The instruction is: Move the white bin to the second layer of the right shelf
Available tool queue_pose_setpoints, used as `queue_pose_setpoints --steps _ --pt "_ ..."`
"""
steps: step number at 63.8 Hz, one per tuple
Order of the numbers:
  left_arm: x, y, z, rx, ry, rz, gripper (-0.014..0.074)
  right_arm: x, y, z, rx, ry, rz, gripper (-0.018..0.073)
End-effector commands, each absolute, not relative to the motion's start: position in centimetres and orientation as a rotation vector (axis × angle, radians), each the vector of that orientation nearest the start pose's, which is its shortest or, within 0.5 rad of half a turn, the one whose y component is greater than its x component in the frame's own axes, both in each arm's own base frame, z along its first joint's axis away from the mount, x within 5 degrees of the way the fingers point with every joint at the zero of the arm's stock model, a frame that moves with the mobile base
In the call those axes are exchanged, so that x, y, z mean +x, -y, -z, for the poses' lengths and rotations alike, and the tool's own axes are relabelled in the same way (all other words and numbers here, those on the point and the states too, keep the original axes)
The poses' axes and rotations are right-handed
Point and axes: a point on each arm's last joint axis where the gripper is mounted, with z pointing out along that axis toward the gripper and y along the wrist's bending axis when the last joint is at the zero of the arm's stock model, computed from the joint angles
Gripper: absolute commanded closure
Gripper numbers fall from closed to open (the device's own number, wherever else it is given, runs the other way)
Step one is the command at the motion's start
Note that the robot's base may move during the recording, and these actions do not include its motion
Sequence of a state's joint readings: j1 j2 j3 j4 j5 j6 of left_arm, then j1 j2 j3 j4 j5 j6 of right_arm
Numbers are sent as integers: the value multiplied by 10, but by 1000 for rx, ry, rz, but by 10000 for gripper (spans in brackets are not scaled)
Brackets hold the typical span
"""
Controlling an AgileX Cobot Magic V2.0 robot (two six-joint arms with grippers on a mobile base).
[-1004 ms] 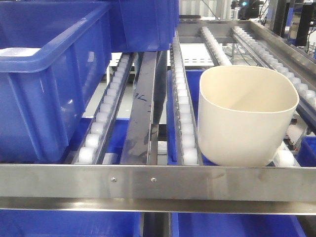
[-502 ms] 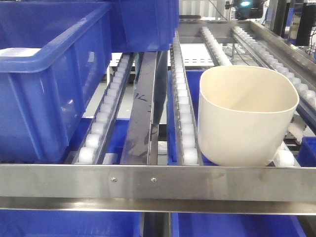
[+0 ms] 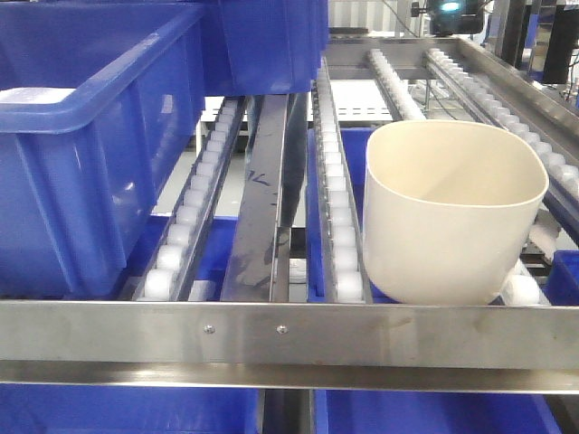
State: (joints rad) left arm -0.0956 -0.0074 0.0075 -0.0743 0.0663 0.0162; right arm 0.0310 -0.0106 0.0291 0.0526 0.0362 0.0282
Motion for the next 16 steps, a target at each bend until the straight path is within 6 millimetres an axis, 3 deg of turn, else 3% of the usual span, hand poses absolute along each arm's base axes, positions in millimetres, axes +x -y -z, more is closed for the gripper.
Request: queue_pose_setpoints --steps 1,16 --pt "57 6 -200 25 -1500 134 512 54 -1 -214 43 -1423 -87 503" --pt "57 6 -200 25 -1500 134 512 54 -1 -214 43 -1423 -87 503"
